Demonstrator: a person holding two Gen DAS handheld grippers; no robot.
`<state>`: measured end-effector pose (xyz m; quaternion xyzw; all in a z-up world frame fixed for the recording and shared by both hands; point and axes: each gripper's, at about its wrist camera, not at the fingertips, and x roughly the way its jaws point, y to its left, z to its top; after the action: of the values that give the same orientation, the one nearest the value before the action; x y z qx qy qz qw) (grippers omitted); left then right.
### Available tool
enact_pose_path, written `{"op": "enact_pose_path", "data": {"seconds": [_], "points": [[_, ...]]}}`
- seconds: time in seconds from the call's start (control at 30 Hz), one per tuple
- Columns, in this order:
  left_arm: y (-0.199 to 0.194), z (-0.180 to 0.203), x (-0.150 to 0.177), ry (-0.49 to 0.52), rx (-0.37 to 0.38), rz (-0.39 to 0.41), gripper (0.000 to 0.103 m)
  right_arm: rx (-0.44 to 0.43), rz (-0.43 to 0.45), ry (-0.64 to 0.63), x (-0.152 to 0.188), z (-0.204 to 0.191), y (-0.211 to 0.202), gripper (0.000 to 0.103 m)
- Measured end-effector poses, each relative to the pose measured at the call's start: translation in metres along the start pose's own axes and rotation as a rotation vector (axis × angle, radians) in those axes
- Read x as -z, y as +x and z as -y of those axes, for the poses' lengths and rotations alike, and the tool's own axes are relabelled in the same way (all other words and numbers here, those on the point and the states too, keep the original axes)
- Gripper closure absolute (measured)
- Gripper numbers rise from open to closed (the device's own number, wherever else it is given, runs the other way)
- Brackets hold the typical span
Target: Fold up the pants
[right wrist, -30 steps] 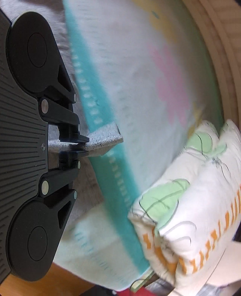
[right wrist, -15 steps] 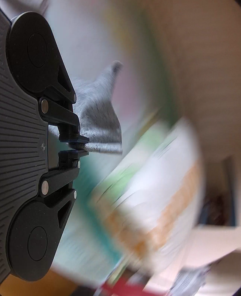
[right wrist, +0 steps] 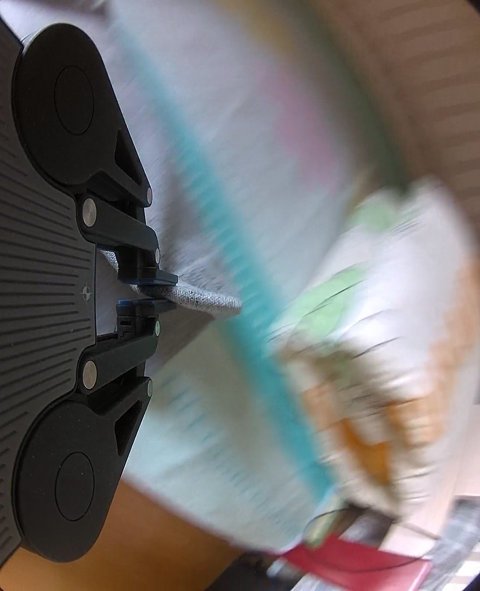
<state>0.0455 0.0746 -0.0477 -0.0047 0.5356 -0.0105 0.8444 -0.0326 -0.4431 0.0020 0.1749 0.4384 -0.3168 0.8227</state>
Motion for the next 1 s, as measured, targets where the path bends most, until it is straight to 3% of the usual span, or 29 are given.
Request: {"op": "enact_pose_path", "data": {"seconds": [0.07, 0.13, 0.3, 0.47, 0.53, 0.63, 0.7, 0.8, 0.83, 0.93, 1.0], "points": [[-0.001, 0.001, 0.003, 0.010, 0.002, -0.006, 0.089, 0.016, -0.133, 0.024, 0.007, 0.007, 0.030, 0.096], [0.000, 0.005, 0.006, 0.032, -0.009, -0.009, 0.090, 0.022, -0.183, 0.036, 0.008, 0.012, 0.045, 0.096], [-0.005, 0.006, 0.005, 0.026, 0.004, 0.007, 0.090, 0.014, -0.166, 0.044, 0.008, 0.010, 0.041, 0.096], [-0.022, 0.010, 0.005, 0.056, 0.015, 0.096, 0.091, 0.010, -0.021, 0.032, 0.002, 0.008, 0.018, 0.096], [-0.028, 0.013, 0.008, 0.078, 0.029, 0.121, 0.091, 0.059, -0.087, 0.028, 0.004, 0.010, 0.031, 0.096], [-0.019, 0.011, 0.012, 0.087, 0.035, 0.059, 0.091, 0.079, -0.154, 0.039, 0.010, 0.013, 0.048, 0.096], [-0.010, 0.009, 0.013, 0.079, 0.035, 0.012, 0.091, 0.071, -0.130, 0.026, 0.009, 0.011, 0.043, 0.096], [-0.010, 0.009, 0.015, 0.083, 0.033, 0.013, 0.091, 0.023, -0.029, 0.035, 0.006, 0.009, 0.026, 0.096], [-0.011, 0.009, 0.015, 0.090, 0.031, 0.021, 0.091, 0.036, -0.040, 0.041, 0.005, 0.010, 0.028, 0.096], [-0.008, 0.009, 0.016, 0.101, 0.023, 0.009, 0.090, 0.090, -0.209, 0.072, 0.010, 0.017, 0.053, 0.095], [-0.007, 0.013, 0.017, 0.114, 0.010, 0.005, 0.090, 0.110, -0.210, 0.097, 0.012, 0.021, 0.052, 0.086]]}}
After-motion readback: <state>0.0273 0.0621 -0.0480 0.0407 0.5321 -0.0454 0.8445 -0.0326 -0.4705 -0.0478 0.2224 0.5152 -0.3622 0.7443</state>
